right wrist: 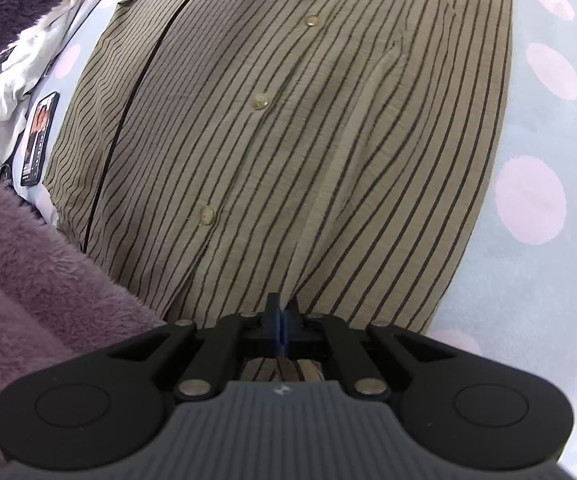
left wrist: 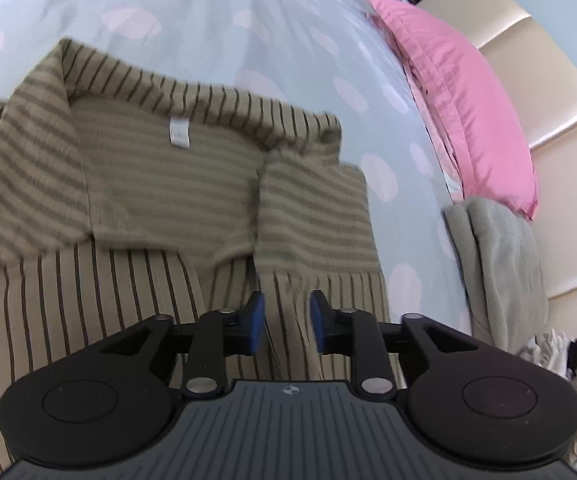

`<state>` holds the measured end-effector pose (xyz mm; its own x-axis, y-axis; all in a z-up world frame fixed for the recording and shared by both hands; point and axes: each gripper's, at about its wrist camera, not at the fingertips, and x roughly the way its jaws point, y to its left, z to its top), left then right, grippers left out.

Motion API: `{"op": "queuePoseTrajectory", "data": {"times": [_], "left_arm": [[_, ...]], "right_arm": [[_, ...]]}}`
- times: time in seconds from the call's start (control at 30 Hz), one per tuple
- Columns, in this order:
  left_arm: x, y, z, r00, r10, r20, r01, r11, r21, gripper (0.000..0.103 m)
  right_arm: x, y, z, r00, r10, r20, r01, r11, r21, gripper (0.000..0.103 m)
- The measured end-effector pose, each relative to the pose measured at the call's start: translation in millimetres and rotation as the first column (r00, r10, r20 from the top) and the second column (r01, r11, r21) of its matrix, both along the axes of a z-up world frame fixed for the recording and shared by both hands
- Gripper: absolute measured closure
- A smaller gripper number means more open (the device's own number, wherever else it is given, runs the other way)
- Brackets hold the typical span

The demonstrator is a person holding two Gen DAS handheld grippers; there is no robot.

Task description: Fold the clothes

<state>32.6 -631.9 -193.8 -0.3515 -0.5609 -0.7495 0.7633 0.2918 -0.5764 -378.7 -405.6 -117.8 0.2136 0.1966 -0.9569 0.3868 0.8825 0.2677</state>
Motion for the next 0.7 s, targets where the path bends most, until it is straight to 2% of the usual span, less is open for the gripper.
{"op": "queuePoseTrajectory", "data": {"times": [0.07, 0.17, 0.23, 0.27, 0.3, 0.37, 0.5, 0.57, 0.7], "left_arm": [[-9.4, 7.2, 1.9, 1.000, -0.008, 0.023, 0.008, 1.000, -0.003, 0.061], [-22.9, 11.5, -5.1, 0.999, -0.025, 0.023, 0.025, 0.999, 0.024, 0.061], [-30.1, 13.9, -9.9, 0.999, -0.029, 0.022, 0.028, 0.999, 0.032, 0.072], [-32.4, 15.5, -10.7, 0.999, -0.025, 0.030, 0.024, 0.999, 0.025, 0.092], [-34.7, 17.1, -11.5, 0.999, -0.021, 0.038, 0.020, 1.000, 0.017, 0.100], [-36.8, 20.9, -8.7, 0.999, -0.012, 0.053, 0.012, 1.000, -0.011, 0.103], [-33.0, 26.8, 14.9, 0.997, -0.023, 0.078, 0.028, 0.997, -0.068, 0.103], [-30.4, 28.2, 19.1, 0.995, -0.020, 0.096, 0.027, 0.998, -0.064, 0.103], [-24.7, 33.7, 7.3, 0.993, -0.011, 0.119, 0.015, 0.999, -0.030, 0.103]], "right_arm": [[0.2, 2.9, 1.9, 1.000, 0.004, -0.001, -0.004, 1.000, -0.011, 0.101], [2.2, 6.6, 7.1, 1.000, 0.012, 0.016, -0.012, 0.999, -0.032, 0.101], [3.6, 8.3, 9.5, 1.000, 0.021, 0.023, -0.020, 0.999, -0.049, 0.101], [3.6, 8.9, 10.0, 0.999, 0.023, 0.023, -0.022, 0.998, -0.056, 0.101], [3.6, 9.6, 10.5, 0.999, 0.026, 0.022, -0.025, 0.998, -0.063, 0.101], [3.0, 13.1, 14.3, 0.999, 0.040, 0.033, -0.037, 0.996, -0.077, 0.101], [2.4, 23.8, 30.2, 0.992, 0.087, 0.092, -0.078, 0.992, -0.096, 0.101], [5.0, 27.4, 35.2, 0.989, 0.095, 0.111, -0.085, 0.992, -0.096, 0.101], [14.7, 34.1, 32.9, 0.988, 0.111, 0.110, -0.103, 0.991, -0.081, 0.101]]}}
